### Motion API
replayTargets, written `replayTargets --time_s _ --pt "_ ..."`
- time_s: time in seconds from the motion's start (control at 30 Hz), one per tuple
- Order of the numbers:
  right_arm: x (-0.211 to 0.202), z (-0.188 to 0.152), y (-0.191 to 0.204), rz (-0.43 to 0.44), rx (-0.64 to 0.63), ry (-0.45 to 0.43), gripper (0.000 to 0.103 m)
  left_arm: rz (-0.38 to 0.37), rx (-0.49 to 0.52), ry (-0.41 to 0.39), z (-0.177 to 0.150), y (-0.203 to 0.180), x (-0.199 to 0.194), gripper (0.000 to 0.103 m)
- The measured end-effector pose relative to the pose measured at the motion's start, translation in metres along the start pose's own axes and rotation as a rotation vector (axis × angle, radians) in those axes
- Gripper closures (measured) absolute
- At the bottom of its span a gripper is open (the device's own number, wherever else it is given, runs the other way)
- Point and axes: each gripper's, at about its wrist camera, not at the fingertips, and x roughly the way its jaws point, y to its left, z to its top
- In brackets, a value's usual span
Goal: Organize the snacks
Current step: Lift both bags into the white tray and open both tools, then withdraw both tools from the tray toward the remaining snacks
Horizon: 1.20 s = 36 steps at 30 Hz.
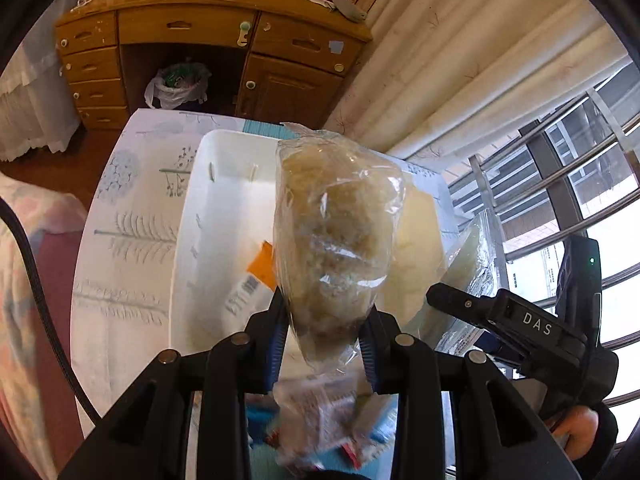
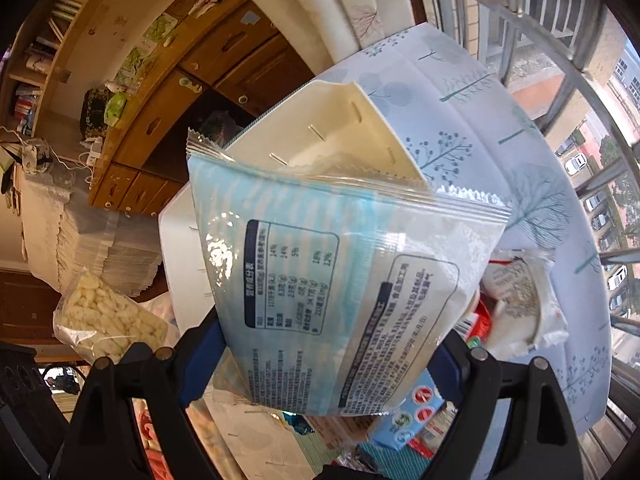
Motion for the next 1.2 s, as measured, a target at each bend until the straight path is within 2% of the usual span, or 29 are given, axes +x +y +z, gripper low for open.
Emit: replayTargets --time_s 0.23,0.3,0.37,0.53,0.63,0.93,1.2 --pt "0.023 0.010 0.010 -0.027 -0.039 0.014 0.013 0.010 -0.003 0.015 0.009 0.024 0.027 0.071" --pt "0.028 0.011 0.012 -0.028 -0.047 0.021 0.012 0.024 -0.013 0.018 0.009 0.029 0.032 0.065" --pt "0.032 0.012 0.013 -0.026 -0.050 0.028 0.009 0.026 -0.014 0.021 0.009 0.032 0.036 0.038" --pt "0.036 0.012 0.016 -0.045 -0.056 0.041 0.004 0.042 -0.009 0.011 0.010 0.032 0.036 0.028" --pt "0.033 0.012 0.016 -0.048 -0.057 0.039 0.000 0.045 -0.006 0.004 0.009 0.031 0.032 0.028" --pt "0.005 0.003 0.014 -0.028 -0.081 0.007 0.000 0.059 -0.020 0.004 -0.008 0.015 0.010 0.028" --pt "-0.035 -0.027 0.009 -0.014 -0.181 -0.008 0.000 0.096 -0.011 -0.039 -0.040 -0.011 -0.026 0.028"
